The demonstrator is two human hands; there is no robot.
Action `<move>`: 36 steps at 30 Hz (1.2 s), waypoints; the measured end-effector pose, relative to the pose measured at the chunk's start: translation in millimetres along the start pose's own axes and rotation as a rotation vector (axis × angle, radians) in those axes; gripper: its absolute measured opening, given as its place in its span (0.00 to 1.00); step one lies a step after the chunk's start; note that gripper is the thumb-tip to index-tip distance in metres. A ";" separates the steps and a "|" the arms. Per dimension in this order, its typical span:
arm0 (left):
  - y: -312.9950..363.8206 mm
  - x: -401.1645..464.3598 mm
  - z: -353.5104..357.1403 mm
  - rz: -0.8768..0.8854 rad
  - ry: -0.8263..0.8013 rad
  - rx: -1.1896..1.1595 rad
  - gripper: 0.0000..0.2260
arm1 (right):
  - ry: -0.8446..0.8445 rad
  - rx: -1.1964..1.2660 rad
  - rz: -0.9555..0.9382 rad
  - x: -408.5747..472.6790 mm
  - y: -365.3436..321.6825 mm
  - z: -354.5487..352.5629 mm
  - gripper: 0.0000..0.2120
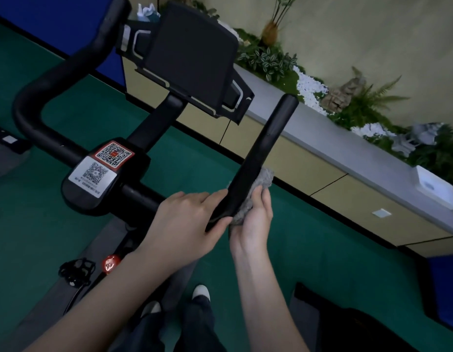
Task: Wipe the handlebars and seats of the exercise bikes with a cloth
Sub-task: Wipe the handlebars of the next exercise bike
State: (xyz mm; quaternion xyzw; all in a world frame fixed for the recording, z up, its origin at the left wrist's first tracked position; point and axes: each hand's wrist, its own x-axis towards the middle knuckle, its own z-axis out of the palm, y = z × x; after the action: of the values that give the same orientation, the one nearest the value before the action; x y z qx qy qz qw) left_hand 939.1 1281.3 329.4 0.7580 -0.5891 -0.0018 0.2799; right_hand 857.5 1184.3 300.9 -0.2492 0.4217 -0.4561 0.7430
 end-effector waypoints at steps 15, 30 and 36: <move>5.7 -0.3 -1.8 -0.059 -0.059 -0.008 0.22 | -0.234 0.050 0.380 21.1 -18.0 -19.1 0.12; 29.3 11.1 7.5 -0.218 0.096 0.013 0.23 | -0.493 -0.239 0.244 47.1 -38.6 -33.4 0.09; 44.2 27.8 24.0 -0.332 0.155 0.070 0.18 | -0.389 -0.656 -0.277 38.8 -36.5 -42.6 0.04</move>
State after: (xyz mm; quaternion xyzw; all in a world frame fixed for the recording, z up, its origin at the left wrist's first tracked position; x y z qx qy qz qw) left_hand 900.1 1239.7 337.0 0.8521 -0.4322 0.0307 0.2935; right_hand 812.9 1133.7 290.8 -0.6091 0.3591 -0.3373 0.6215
